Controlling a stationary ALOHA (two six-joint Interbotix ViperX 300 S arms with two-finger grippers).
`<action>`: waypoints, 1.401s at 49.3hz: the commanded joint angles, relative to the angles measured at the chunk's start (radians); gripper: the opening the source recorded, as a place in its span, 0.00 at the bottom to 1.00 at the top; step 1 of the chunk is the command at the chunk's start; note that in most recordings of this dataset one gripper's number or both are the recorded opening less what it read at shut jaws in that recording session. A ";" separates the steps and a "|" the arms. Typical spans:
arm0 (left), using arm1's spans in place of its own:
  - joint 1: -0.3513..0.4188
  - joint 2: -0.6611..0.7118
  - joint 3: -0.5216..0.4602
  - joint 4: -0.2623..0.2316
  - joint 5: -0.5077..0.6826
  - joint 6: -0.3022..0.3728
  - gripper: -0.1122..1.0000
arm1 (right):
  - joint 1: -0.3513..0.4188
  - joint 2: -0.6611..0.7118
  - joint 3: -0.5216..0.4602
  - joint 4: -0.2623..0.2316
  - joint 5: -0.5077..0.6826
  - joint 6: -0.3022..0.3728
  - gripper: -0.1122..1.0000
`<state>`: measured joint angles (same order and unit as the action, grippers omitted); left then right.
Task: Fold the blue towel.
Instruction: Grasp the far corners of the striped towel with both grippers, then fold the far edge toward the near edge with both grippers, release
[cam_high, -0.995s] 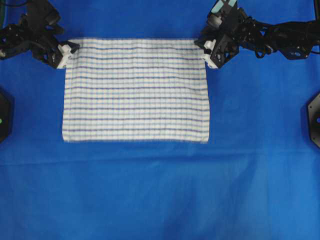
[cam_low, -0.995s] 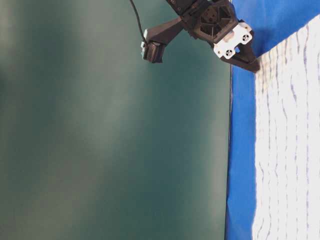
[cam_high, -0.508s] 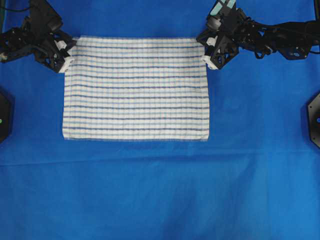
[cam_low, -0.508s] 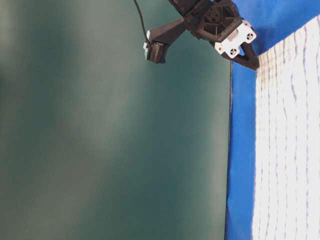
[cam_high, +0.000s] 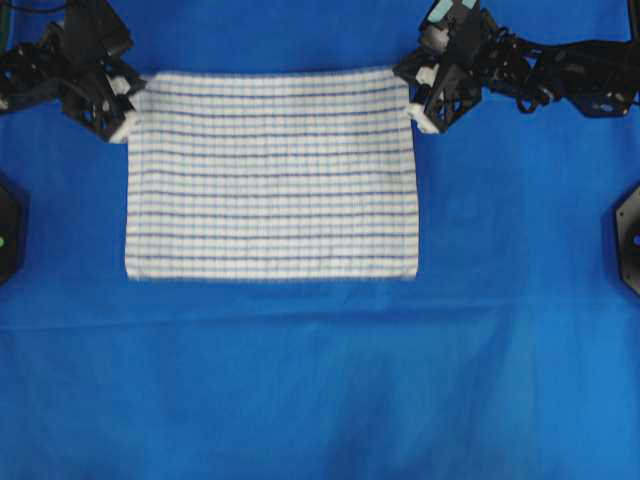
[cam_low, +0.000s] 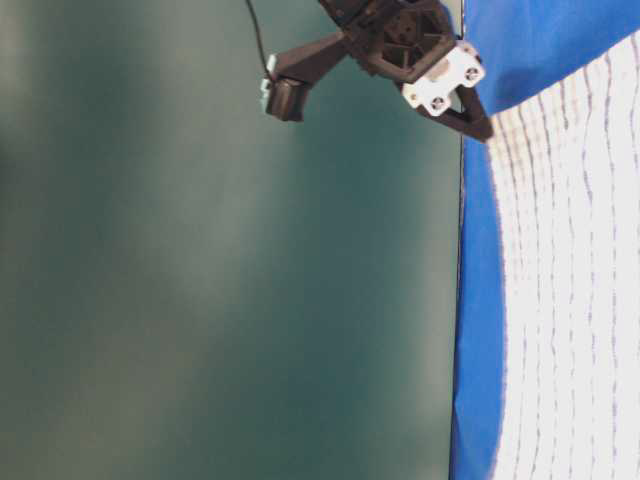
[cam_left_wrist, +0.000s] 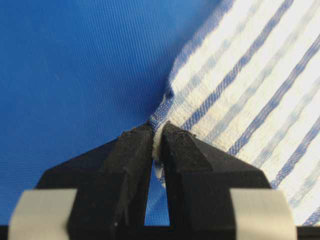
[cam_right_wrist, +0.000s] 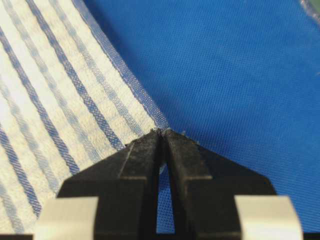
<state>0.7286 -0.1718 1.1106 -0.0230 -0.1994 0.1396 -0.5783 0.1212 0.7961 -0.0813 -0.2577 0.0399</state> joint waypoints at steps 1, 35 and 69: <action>-0.002 -0.054 -0.014 -0.003 0.006 0.003 0.15 | -0.003 -0.037 -0.008 0.000 0.005 0.000 0.14; -0.249 -0.212 0.087 -0.006 0.075 -0.107 0.15 | 0.163 -0.143 0.072 0.029 0.071 0.011 0.14; -0.690 -0.407 0.155 -0.006 0.216 -0.449 0.15 | 0.500 -0.328 0.202 0.152 0.123 0.048 0.14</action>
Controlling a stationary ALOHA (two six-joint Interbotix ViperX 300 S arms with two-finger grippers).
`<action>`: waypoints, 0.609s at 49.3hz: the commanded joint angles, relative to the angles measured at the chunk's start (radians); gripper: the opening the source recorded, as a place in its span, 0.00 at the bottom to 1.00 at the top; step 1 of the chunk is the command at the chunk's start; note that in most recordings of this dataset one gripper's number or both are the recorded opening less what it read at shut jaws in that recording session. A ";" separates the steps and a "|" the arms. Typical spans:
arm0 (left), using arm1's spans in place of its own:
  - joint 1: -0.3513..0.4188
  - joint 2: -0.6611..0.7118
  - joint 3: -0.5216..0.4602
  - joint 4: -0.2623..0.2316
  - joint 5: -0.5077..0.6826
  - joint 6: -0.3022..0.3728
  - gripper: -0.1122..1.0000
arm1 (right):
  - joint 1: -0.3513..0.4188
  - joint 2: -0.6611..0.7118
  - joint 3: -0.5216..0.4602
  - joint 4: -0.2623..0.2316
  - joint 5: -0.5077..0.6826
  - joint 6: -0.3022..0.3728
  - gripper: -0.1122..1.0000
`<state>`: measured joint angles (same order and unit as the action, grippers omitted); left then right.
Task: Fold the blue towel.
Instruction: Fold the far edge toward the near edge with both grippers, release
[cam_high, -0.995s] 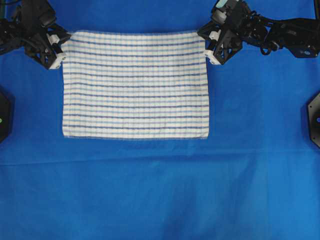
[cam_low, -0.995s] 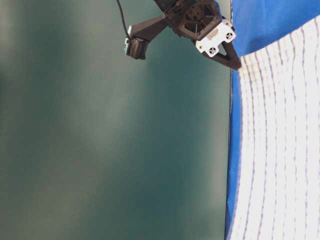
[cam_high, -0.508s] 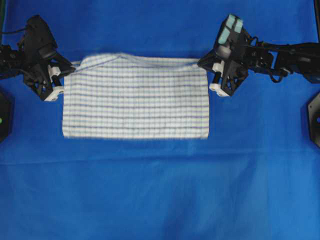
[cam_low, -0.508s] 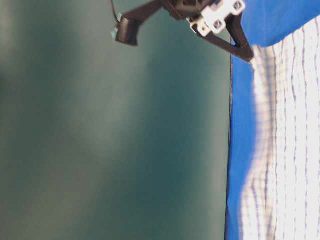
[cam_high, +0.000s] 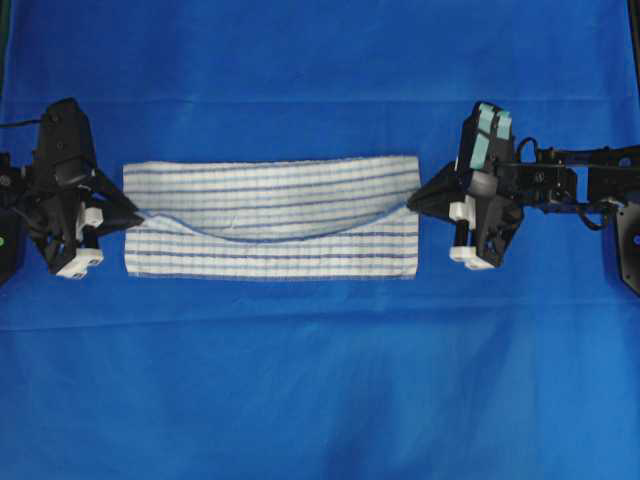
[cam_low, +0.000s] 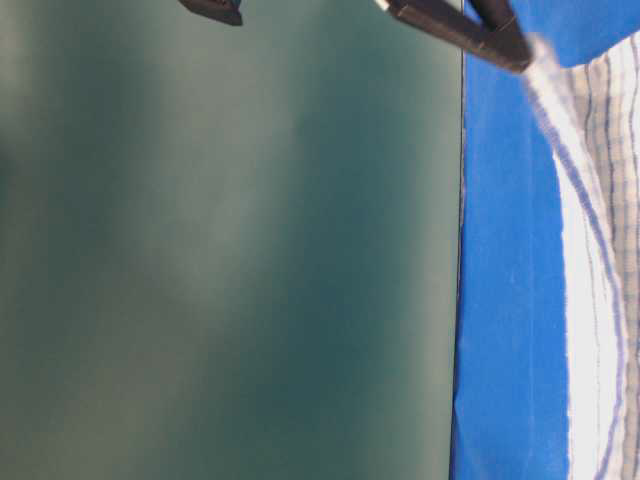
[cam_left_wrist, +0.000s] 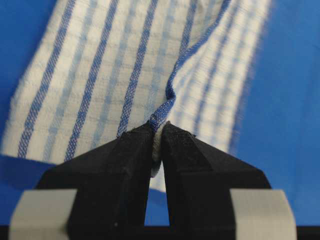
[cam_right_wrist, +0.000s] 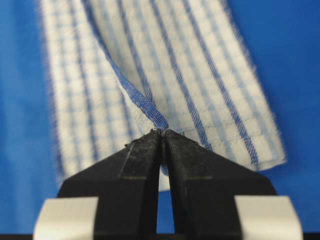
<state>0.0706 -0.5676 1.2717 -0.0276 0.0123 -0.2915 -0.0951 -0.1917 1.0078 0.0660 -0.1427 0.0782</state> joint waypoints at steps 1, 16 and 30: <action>-0.043 -0.012 -0.005 -0.002 0.008 -0.025 0.15 | 0.023 -0.015 -0.008 0.005 0.011 0.012 0.14; -0.138 0.008 -0.009 -0.002 0.002 -0.052 0.15 | 0.084 -0.014 -0.006 0.005 0.026 0.049 0.14; -0.140 0.012 -0.012 -0.002 -0.005 -0.051 0.18 | 0.087 0.003 -0.018 0.005 0.031 0.049 0.14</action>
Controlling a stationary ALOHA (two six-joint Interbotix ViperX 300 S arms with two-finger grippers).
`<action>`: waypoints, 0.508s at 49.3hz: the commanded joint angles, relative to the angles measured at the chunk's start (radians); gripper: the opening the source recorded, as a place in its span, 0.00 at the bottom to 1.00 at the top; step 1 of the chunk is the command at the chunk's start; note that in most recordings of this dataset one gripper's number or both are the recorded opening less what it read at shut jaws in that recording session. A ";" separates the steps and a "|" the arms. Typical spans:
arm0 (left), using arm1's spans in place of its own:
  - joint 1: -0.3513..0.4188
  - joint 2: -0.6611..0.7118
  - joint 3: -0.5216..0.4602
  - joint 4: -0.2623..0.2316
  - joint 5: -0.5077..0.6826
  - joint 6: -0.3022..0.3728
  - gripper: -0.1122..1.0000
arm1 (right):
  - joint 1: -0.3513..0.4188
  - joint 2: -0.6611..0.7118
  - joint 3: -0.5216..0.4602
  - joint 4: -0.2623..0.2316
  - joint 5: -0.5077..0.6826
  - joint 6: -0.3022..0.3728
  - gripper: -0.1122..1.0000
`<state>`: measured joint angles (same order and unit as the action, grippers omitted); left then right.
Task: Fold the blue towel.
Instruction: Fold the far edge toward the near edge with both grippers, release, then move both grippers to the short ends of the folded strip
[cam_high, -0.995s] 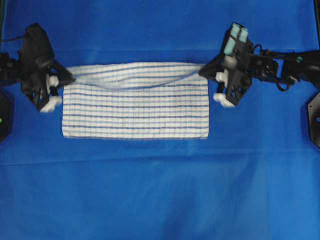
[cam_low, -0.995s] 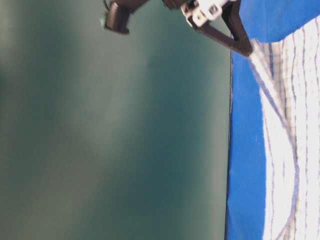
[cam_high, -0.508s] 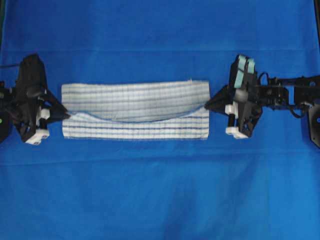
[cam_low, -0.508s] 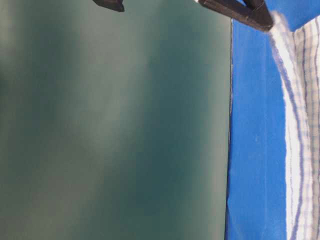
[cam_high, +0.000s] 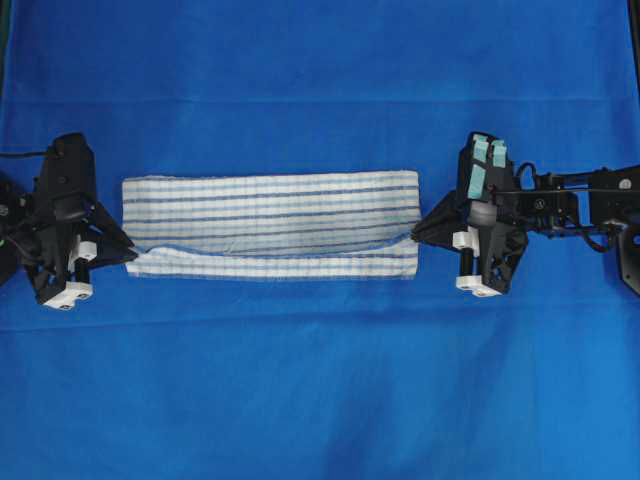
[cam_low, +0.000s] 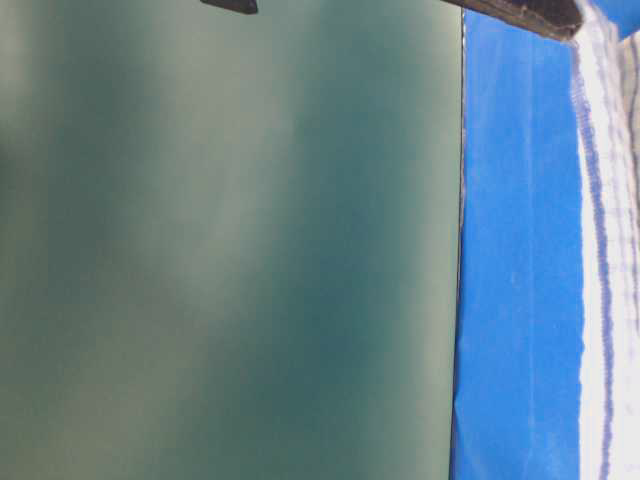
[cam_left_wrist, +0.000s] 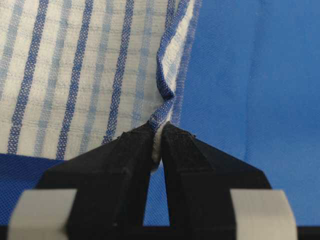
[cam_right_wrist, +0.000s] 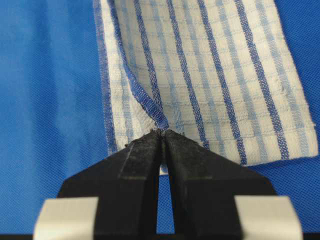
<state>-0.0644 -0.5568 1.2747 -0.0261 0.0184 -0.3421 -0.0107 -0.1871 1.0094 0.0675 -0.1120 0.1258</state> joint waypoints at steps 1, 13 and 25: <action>-0.005 0.002 -0.015 -0.003 -0.014 0.000 0.20 | 0.003 0.003 -0.021 0.003 0.002 0.002 0.14; -0.005 0.002 -0.017 -0.003 -0.017 0.003 0.52 | 0.003 0.034 -0.054 0.012 0.018 0.014 0.15; -0.005 -0.046 -0.031 -0.002 0.006 0.017 0.55 | 0.017 0.021 -0.072 0.015 0.057 0.048 0.64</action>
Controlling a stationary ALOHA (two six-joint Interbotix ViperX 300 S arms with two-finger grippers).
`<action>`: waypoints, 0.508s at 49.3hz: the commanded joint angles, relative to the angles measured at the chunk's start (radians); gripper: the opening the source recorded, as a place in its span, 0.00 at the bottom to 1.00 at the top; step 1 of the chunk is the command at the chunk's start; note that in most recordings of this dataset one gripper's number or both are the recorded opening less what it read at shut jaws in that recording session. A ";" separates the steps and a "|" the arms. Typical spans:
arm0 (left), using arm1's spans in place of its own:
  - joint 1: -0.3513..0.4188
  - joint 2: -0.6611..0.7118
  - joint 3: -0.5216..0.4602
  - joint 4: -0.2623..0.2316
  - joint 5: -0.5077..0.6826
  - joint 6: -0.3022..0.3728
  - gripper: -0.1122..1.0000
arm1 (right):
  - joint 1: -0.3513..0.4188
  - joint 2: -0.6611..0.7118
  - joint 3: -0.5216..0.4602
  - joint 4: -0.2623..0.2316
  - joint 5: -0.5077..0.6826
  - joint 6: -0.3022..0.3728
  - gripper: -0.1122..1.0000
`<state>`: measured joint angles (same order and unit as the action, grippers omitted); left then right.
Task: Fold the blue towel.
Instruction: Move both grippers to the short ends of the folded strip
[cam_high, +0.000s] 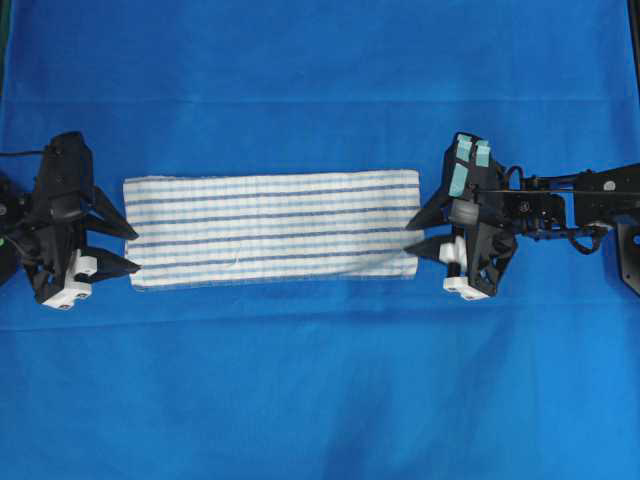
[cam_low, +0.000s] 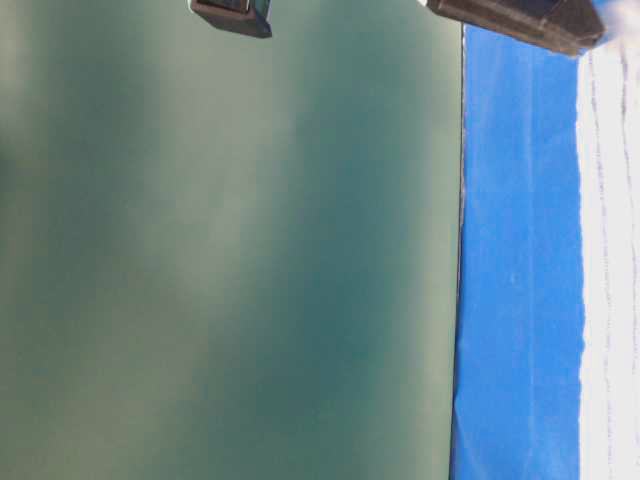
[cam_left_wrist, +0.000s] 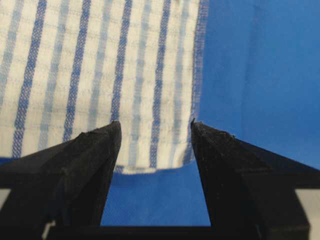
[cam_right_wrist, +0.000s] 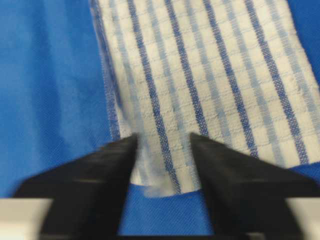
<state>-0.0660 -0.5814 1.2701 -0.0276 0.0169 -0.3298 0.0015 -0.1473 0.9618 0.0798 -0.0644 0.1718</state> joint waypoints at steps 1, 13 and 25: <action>-0.002 -0.029 -0.029 0.002 0.014 0.008 0.55 | 0.005 -0.021 -0.026 0.002 0.012 0.000 0.68; 0.069 -0.137 -0.032 0.002 0.086 0.061 0.55 | -0.052 -0.083 -0.026 -0.029 0.015 -0.014 0.69; 0.149 -0.175 -0.025 0.002 0.104 0.123 0.55 | -0.152 -0.086 -0.026 -0.072 0.017 -0.015 0.69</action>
<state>0.0614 -0.7624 1.2548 -0.0276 0.1243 -0.2178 -0.1350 -0.2194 0.9511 0.0215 -0.0445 0.1595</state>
